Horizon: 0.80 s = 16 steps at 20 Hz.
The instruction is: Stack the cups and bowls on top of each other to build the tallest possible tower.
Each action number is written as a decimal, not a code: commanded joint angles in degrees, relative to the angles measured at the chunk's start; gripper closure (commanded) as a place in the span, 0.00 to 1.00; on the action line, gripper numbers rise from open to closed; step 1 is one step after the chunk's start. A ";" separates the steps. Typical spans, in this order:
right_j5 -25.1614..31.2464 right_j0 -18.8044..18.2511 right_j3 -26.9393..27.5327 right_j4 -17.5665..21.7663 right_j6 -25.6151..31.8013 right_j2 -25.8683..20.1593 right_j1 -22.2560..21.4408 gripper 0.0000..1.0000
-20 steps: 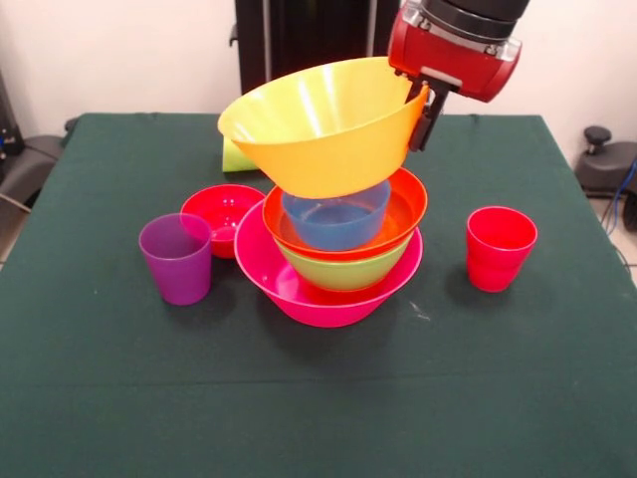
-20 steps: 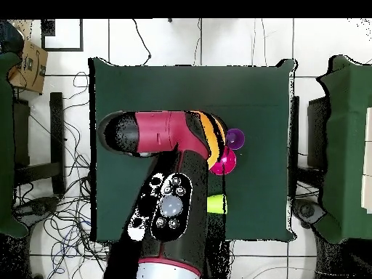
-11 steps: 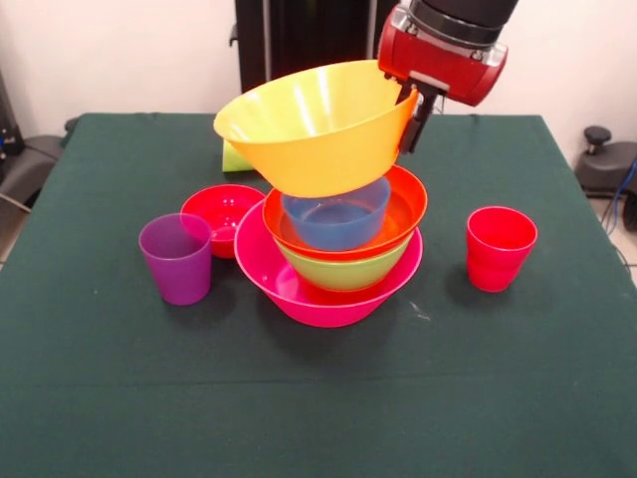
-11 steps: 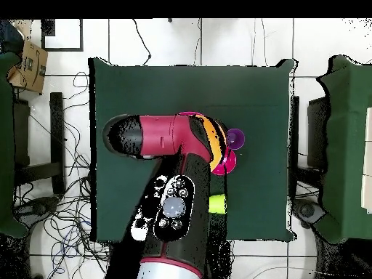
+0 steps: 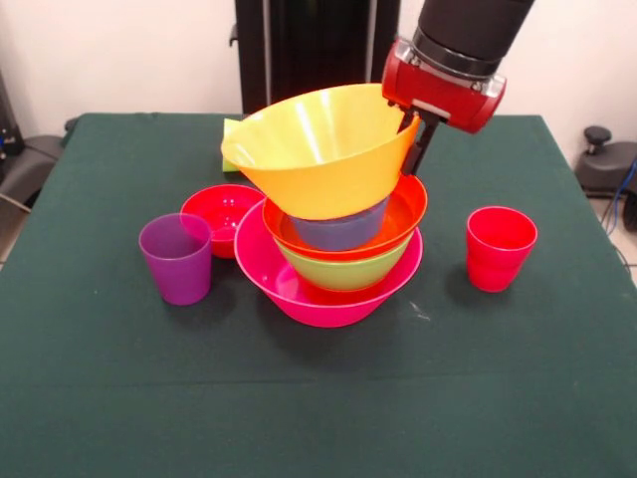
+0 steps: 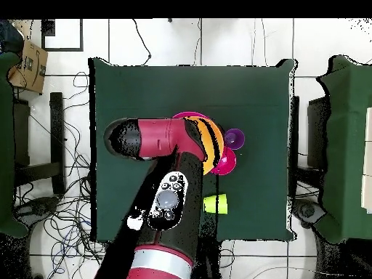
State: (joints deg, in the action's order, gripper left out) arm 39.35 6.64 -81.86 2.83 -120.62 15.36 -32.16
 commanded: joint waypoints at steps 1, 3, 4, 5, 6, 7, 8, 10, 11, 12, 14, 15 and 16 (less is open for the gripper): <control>-4.91 2.13 -4.18 -2.07 -13.58 -1.76 3.13 1.00; -4.78 2.37 -4.36 -2.48 -13.56 -1.58 3.00 1.00; -4.75 2.50 -4.38 -2.65 -13.55 -1.48 3.03 1.00; -4.45 2.39 -3.87 -2.86 -13.44 -1.40 3.33 1.00; -4.58 2.39 -3.78 -2.93 -13.35 -1.38 3.49 1.00; -4.33 2.40 -3.62 -3.09 -13.41 -1.19 3.65 1.00; -4.37 2.30 -3.67 -3.24 -13.19 -1.28 3.76 1.00; -4.55 2.22 -3.73 -3.24 -12.96 -1.18 3.84 1.00; -4.55 2.16 -3.70 -3.25 -12.81 -1.18 3.87 1.00; -4.45 2.17 -3.63 -3.29 -12.80 -1.12 3.93 1.00; -4.45 2.18 -3.79 -3.41 -12.69 -1.07 3.82 1.00; -4.39 2.22 -3.74 -3.46 -12.69 -0.99 3.86 1.00; -4.53 2.15 -3.73 -3.50 -12.62 -1.05 3.94 1.00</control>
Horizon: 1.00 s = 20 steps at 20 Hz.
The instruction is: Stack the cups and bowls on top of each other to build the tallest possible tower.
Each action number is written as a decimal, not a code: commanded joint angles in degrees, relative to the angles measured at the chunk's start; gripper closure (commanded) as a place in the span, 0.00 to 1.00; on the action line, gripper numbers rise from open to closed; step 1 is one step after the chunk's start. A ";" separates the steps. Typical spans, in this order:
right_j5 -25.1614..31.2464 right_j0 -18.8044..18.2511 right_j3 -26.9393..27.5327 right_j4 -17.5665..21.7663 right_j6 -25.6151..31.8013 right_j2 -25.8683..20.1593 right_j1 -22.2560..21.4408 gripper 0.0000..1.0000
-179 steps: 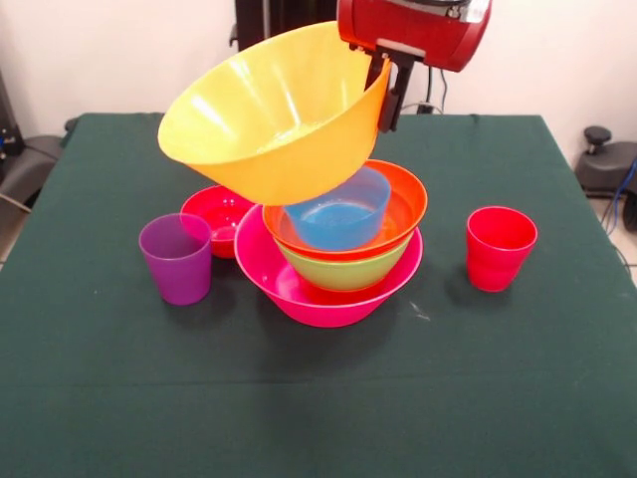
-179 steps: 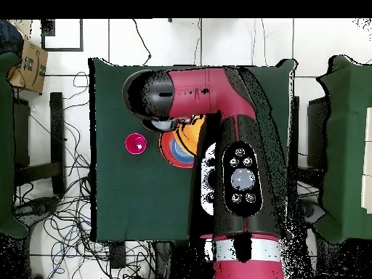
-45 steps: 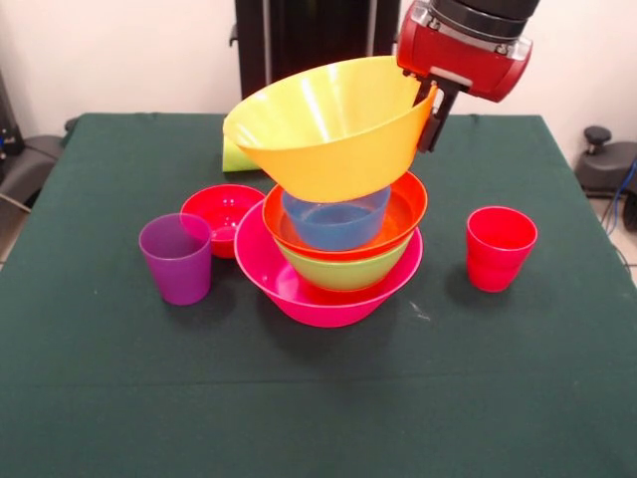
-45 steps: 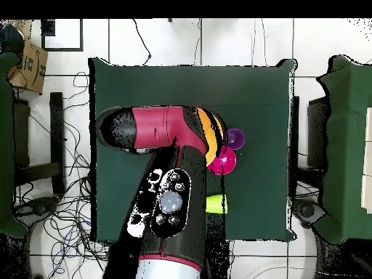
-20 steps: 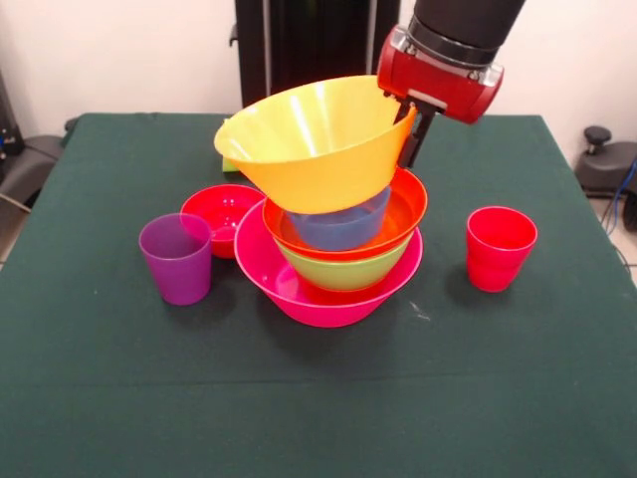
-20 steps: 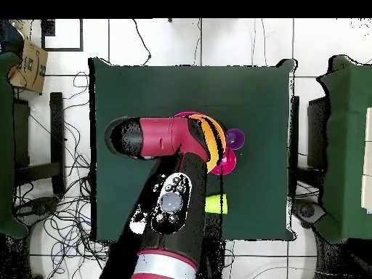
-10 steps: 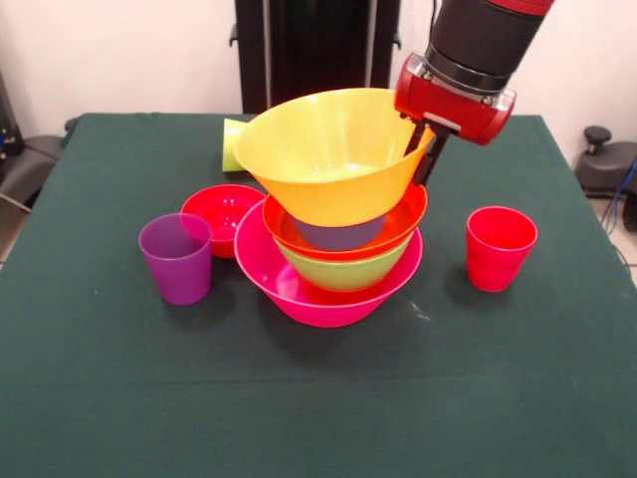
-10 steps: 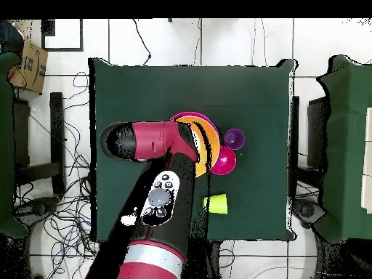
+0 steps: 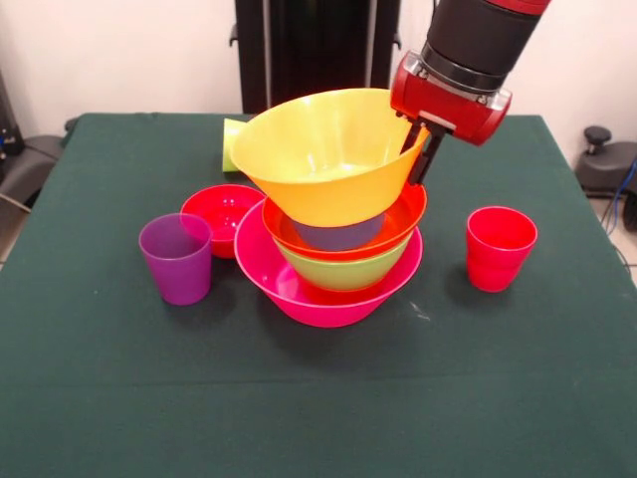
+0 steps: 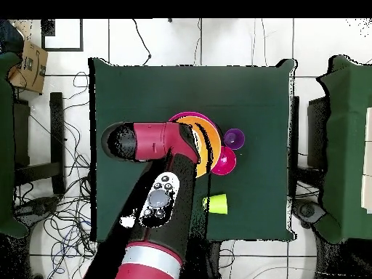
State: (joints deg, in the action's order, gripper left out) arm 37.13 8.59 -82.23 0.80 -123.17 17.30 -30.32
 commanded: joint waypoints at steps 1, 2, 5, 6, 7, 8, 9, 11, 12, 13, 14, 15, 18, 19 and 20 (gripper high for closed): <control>-2.46 0.22 -3.31 -1.44 -10.09 -2.96 2.22 1.00; -2.61 0.19 -3.29 -1.45 -10.09 -2.99 2.34 1.00; -3.22 0.18 -3.24 -1.44 -10.26 -3.01 2.74 1.00; -3.27 0.21 -3.20 -1.43 -10.30 -2.97 2.83 1.00; -3.44 0.19 -3.13 -1.46 -10.34 -3.01 2.95 1.00; -3.63 0.14 -3.06 -1.45 -10.26 -3.10 3.08 1.00; -3.93 0.13 -2.98 -1.50 -10.32 -3.20 3.32 1.00; -4.00 -0.24 -2.55 -1.80 -10.25 -3.58 4.05 1.00; -4.11 -0.23 -2.39 -1.67 -10.18 -3.49 4.16 1.00; -4.25 -0.42 -2.61 -1.74 -9.99 -3.66 4.12 1.00; -4.39 -0.32 -2.59 -1.69 -10.05 -3.54 4.17 1.00; -4.51 -0.24 -2.73 -1.70 -10.08 -3.48 4.13 1.00; -4.35 -0.36 -2.76 -1.88 -9.92 -3.62 4.15 0.00; -4.34 -0.40 -2.81 -1.93 -9.92 -3.65 4.14 0.00; -4.34 -0.43 -2.85 -1.98 -9.92 -3.69 4.13 0.00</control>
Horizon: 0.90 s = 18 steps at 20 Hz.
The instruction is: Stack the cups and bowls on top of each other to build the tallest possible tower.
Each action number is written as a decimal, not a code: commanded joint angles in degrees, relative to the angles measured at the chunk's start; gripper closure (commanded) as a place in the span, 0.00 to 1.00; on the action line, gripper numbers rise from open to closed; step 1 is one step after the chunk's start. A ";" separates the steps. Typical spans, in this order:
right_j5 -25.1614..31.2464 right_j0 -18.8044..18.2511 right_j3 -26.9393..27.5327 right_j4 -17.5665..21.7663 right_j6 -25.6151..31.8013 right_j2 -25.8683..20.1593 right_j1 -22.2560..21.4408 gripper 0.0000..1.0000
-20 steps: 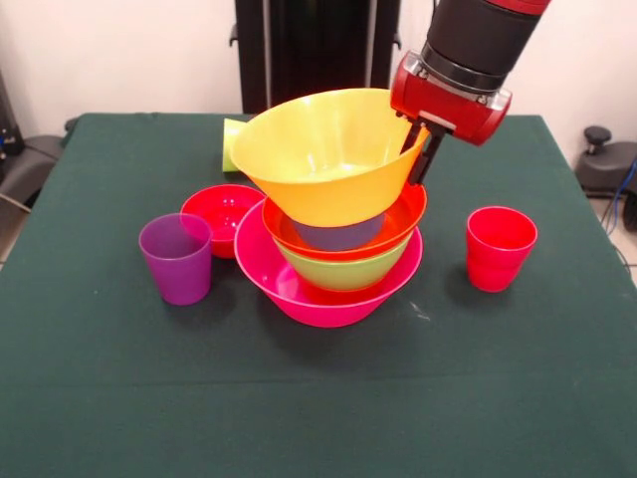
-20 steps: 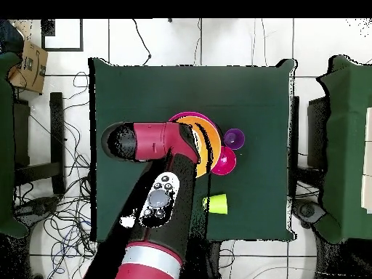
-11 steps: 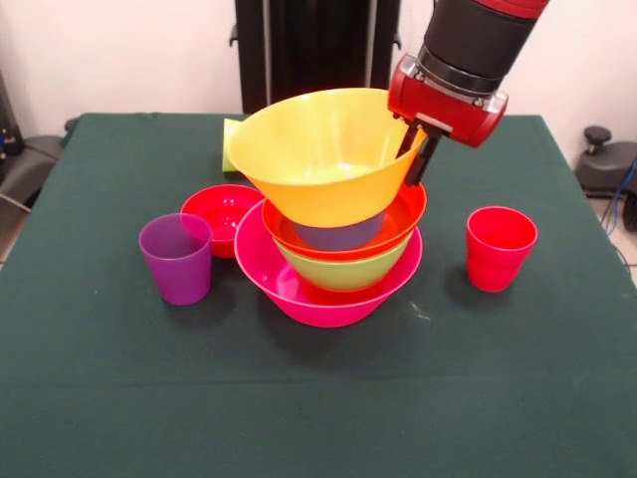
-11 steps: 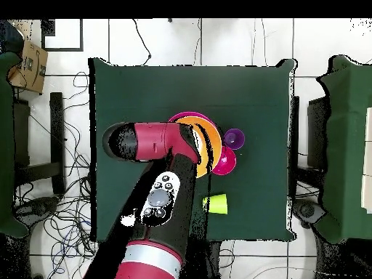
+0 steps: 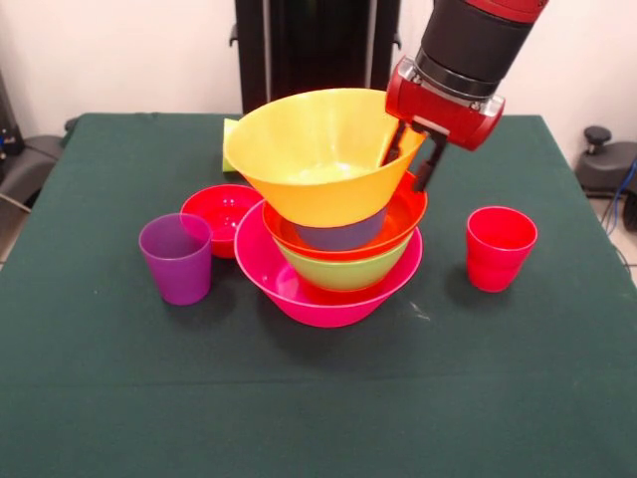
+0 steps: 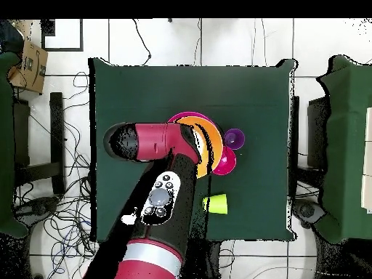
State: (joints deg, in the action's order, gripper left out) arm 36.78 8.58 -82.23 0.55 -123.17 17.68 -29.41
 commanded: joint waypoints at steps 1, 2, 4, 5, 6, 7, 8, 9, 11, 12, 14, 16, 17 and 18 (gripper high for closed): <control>-3.92 -0.53 -2.90 -1.76 -9.69 -4.19 3.16 0.00; -3.87 -0.51 -2.88 -1.83 -9.67 -4.15 3.20 0.00; -3.92 -0.47 -2.98 -1.94 -9.58 -4.17 3.22 0.00; -3.93 -0.45 -2.93 -1.98 -9.55 -4.16 3.25 0.00; -3.94 -0.44 -2.87 -2.01 -9.51 -4.14 3.28 0.00; -3.92 -0.38 -2.84 -2.07 -9.52 -4.09 3.32 0.00; -3.89 -0.36 -2.79 -2.11 -9.50 -4.06 3.36 0.00; -4.02 -0.27 -2.75 -2.13 -9.58 -3.89 3.40 0.00; -4.05 -0.30 -2.29 -2.05 -9.45 -3.54 3.52 0.00; -3.78 -0.28 -2.19 -2.11 -9.40 -3.43 3.48 0.00; -3.63 -0.22 -2.20 -2.27 -9.39 -3.40 3.27 0.00; -3.55 -0.23 -2.29 -2.49 -9.38 -3.53 3.13 0.00; -3.56 -0.05 -2.60 -2.70 -9.72 -3.52 2.90 0.00; -3.74 -0.14 -2.83 -2.89 -9.68 -3.81 2.76 0.00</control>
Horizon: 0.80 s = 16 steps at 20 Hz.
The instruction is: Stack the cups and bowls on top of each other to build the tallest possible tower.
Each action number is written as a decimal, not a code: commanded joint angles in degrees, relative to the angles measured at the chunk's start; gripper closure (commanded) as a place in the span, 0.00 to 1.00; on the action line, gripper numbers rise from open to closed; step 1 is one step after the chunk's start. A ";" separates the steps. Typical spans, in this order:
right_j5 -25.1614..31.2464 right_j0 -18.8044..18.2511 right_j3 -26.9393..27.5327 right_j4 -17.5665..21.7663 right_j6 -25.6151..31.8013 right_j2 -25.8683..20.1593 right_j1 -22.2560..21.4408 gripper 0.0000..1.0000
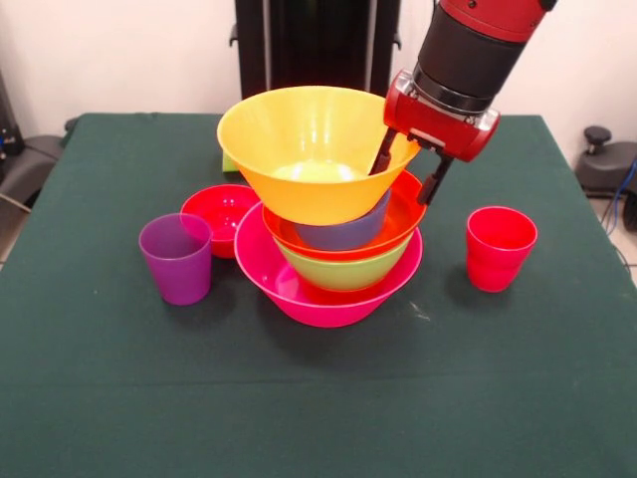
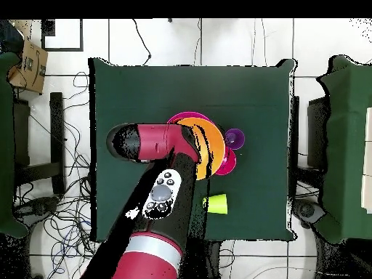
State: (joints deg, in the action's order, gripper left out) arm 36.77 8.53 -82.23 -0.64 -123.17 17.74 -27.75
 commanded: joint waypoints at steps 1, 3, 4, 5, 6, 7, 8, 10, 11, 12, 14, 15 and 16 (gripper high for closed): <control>-3.39 -0.14 -2.99 -2.01 -9.55 -4.16 0.67 0.00; -2.19 0.15 -3.15 -2.55 -9.62 -4.23 -0.21 0.00; -1.62 0.28 -3.29 -2.79 -9.67 -4.24 -0.65 0.00; -1.05 0.42 -3.43 -3.02 -9.72 -4.26 -1.08 0.00; -0.67 0.51 -3.47 -3.19 -9.81 -4.21 -1.27 0.00; -0.58 0.43 -3.78 -3.45 -9.69 -4.46 -1.59 0.00; -0.28 0.50 -3.85 -3.61 -9.69 -4.46 -1.83 0.00; 0.17 0.61 -3.92 -3.90 -9.66 -4.47 -2.18 0.00; 0.48 0.74 -3.94 -4.14 -9.69 -4.47 -2.49 0.00; 0.56 0.81 -3.87 -4.23 -9.65 -4.43 -2.58 0.00; 0.97 1.16 -3.86 -4.68 -9.79 -4.40 -3.06 0.00; 1.27 1.31 -3.92 -4.98 -9.90 -4.42 -3.27 0.00; 1.39 1.34 -3.92 -5.18 -9.82 -4.51 -3.38 0.00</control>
State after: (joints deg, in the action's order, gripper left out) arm 36.78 8.59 -82.98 -3.39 -123.17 17.75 -29.58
